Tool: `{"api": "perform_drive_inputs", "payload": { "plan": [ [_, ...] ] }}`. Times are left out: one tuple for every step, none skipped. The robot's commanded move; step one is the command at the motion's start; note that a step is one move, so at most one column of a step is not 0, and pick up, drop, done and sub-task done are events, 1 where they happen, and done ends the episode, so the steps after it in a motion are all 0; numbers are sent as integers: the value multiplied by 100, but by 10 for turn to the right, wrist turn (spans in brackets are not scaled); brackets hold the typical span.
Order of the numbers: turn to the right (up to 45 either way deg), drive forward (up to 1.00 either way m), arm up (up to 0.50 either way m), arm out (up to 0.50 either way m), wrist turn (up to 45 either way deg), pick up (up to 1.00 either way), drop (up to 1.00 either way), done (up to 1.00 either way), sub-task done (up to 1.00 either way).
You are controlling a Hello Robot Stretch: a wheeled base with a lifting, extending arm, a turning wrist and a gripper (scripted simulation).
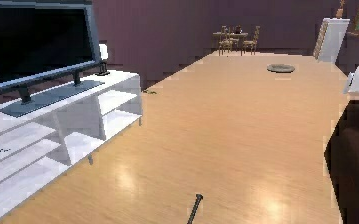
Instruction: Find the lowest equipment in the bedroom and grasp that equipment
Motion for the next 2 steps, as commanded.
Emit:
{"api": "perform_drive_inputs", "payload": {
  "plan": [
    [0,0,0,48,0,0,0,0,0],
    [0,0,0,0,450,0,0,0,0]
  ]
}}
